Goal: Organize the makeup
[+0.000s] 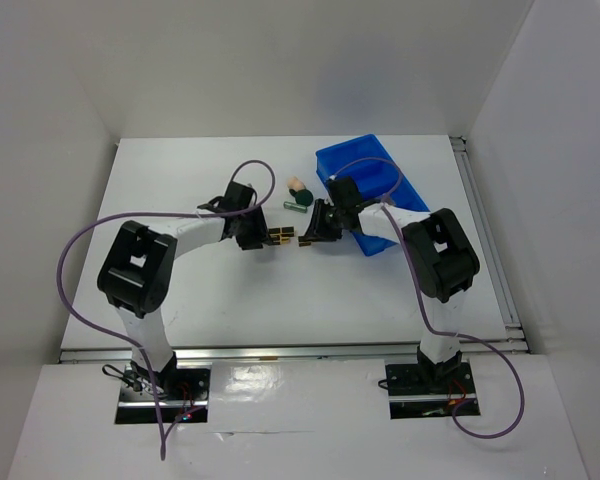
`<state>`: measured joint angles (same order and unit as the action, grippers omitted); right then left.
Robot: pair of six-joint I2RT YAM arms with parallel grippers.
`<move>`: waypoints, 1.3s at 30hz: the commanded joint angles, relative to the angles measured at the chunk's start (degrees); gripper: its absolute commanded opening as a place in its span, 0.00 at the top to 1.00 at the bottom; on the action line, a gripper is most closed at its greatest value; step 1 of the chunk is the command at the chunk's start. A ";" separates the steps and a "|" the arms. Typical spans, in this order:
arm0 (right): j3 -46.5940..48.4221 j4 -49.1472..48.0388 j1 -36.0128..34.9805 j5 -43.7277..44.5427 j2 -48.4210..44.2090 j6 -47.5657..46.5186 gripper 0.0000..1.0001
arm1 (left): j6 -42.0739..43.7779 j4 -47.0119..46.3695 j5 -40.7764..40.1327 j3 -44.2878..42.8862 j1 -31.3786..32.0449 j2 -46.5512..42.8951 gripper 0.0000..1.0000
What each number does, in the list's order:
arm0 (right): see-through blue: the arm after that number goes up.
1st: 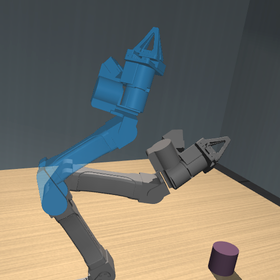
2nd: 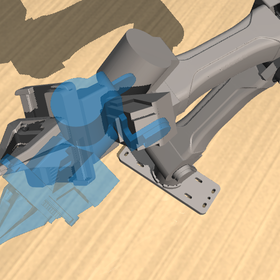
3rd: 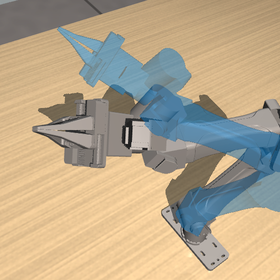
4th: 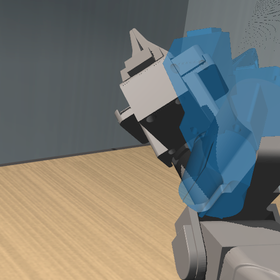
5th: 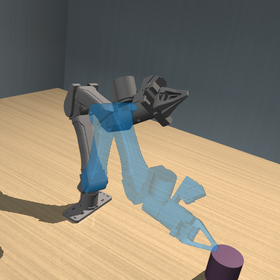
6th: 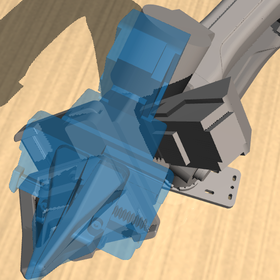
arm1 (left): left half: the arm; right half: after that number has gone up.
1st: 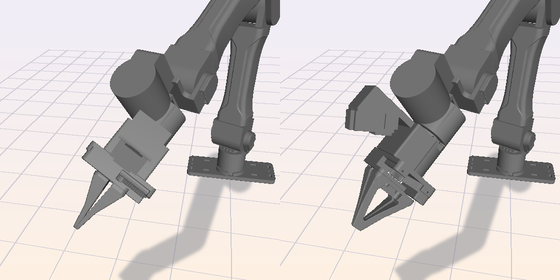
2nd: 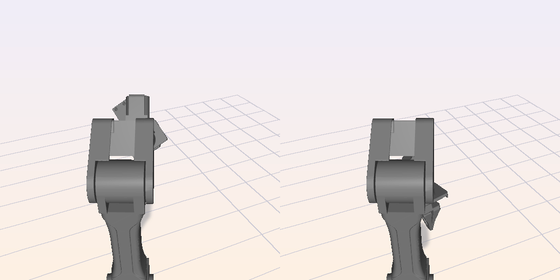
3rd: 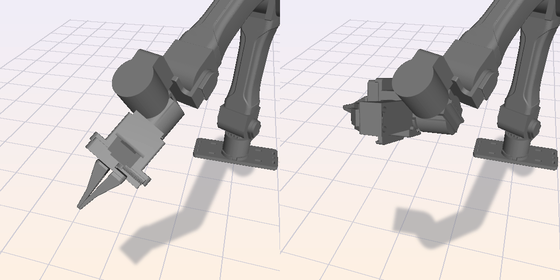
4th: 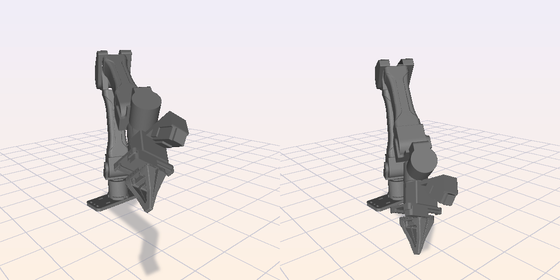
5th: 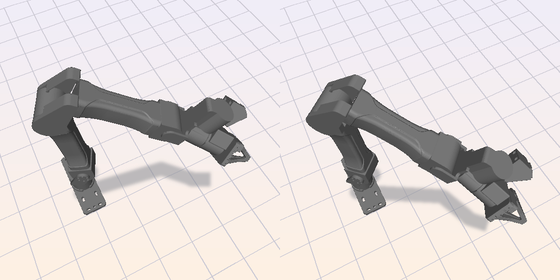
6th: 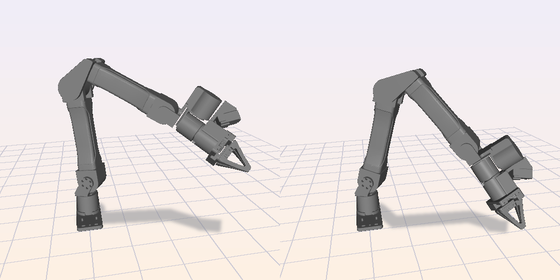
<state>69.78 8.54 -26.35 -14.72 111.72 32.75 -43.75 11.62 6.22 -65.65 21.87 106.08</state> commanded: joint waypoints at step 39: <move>5.19 -3.70 -3.36 -2.85 3.06 2.58 0.61 | 4.11 -3.53 2.92 -3.17 -1.30 3.78 0.60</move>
<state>72.05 6.31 -28.86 -16.75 114.24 35.94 -41.41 8.93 8.27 -68.03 20.86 108.38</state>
